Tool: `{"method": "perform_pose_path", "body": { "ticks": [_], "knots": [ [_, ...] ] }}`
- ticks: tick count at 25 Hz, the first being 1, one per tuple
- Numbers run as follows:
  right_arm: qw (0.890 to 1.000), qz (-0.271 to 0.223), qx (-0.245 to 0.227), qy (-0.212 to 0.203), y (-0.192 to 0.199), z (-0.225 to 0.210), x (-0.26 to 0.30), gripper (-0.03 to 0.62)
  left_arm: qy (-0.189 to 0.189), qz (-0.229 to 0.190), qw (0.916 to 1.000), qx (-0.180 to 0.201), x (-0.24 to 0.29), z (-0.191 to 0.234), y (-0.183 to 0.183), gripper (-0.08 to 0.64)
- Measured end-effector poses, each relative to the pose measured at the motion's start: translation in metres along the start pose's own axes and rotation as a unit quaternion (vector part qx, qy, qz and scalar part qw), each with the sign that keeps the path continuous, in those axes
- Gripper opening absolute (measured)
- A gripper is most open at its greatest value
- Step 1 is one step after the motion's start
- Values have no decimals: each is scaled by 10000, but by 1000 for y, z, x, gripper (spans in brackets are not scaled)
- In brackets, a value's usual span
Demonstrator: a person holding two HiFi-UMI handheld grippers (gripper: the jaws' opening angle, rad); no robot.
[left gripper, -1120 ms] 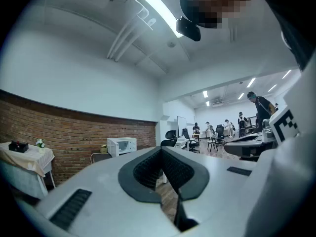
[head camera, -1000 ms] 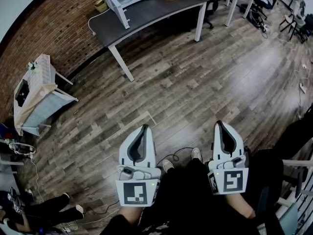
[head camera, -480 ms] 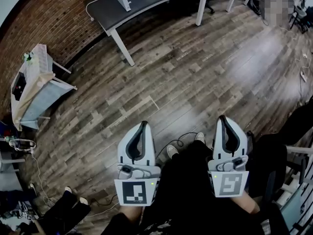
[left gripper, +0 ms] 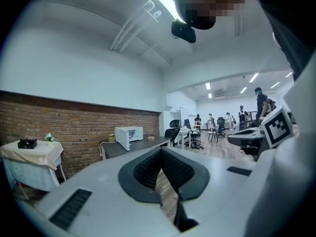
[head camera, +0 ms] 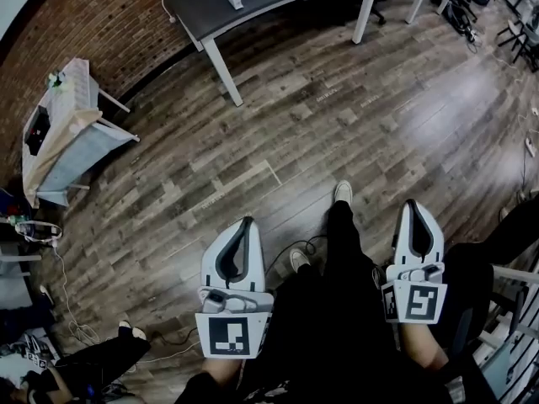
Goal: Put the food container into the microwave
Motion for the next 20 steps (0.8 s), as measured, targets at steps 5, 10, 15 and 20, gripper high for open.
{"method": "perform_pose_path", "body": {
  "ticks": [5, 10, 15, 20],
  "knots": [
    [9999, 8, 124, -47, 9, -19, 40, 63, -187, 2, 9996, 220, 29, 8, -8, -2],
    [9998, -54, 185, -3, 15, -51, 86, 64, -15, 138, 9993, 334, 91, -8, -11, -2],
    [9996, 136, 234, -9, 16, -99, 137, 64, 335, 118, 9984, 444, 180, -31, -28, -2],
    [9992, 248, 304, 69, 13, -151, 190, 64, 632, 194, 9973, 306, 260, -63, -49, -2]
  ]
}}
Point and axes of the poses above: the fingertips, and each gripper's own axes: x forward along the fingers, z to its left, y out of its underside, the point moved 9 cm from there along -x, backward along the fingers
